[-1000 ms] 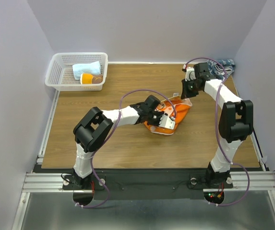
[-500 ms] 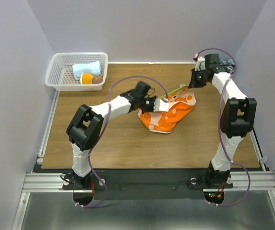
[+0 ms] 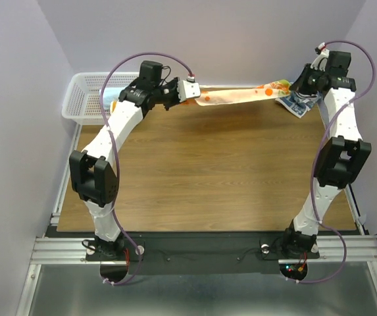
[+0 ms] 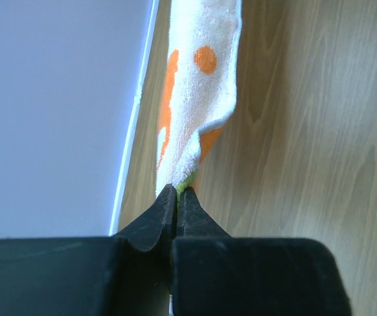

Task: Roll the towels
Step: Flatten the towel

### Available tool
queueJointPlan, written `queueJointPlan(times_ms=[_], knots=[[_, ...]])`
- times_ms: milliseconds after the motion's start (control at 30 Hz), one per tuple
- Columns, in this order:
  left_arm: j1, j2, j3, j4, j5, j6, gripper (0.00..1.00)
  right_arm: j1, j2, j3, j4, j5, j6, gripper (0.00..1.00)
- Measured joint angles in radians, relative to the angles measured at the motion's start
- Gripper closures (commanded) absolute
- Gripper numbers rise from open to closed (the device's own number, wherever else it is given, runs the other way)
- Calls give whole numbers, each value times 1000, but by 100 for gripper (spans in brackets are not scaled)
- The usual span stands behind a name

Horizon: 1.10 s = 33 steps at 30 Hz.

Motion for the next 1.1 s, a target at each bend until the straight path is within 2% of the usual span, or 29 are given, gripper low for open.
queueJointPlan(times_ms=[133,233,333,367,433,500,533,567,600,633,667,767,833,900,933,967,1000,1033,1100], knots=[[-2,-95,-77,-42,24,38,100,-16,-54,-64,-6,-22,11,99],[-25,-237,-262,-89,33,97,100,-18,-134,-187,-9,-31,-2,99],[-74,-382,-512,-160,29,183,96,-18,-223,-350,-29,-41,-56,100],[-82,-397,-554,-165,27,195,96,-18,-256,-420,-52,-42,-85,100],[-126,-445,-737,-185,8,240,96,-18,-294,-529,-102,-43,-163,99],[-150,-453,-858,-194,-16,276,89,-18,-309,-634,-183,-39,-262,99],[-158,-453,-914,-206,-31,290,84,-18,-309,-680,-228,-35,-311,90],[-163,-453,-955,-216,-43,305,70,-18,-309,-714,-262,-29,-355,71],[-165,-455,-980,-224,-53,316,51,-18,-309,-753,-311,-21,-412,30],[-167,-457,-989,-235,-61,318,4,-18,-309,-784,-370,-7,-480,17],[-167,-465,-990,-251,-72,322,1,-18,-309,-798,-417,10,-514,8],[-169,-506,-980,-270,-82,317,1,-20,-336,-808,-492,46,-619,8],[-169,-532,-963,-282,-85,304,1,-21,-370,-788,-519,56,-649,16],[-160,-555,-939,-285,-85,281,7,-22,-385,-719,-531,50,-661,28],[-148,-564,-925,-279,-79,257,13,-22,-381,-681,-527,46,-659,33],[-134,-565,-913,-275,-78,234,30,-22,-374,-645,-524,38,-658,38],[-109,-559,-894,-264,-79,198,39,-22,-360,-601,-505,23,-644,47],[-76,-545,-872,-253,-79,165,55,-21,-336,-559,-489,8,-635,51],[-17,-458,-784,-255,-73,92,61,-11,-279,-495,-456,-12,-608,55]])
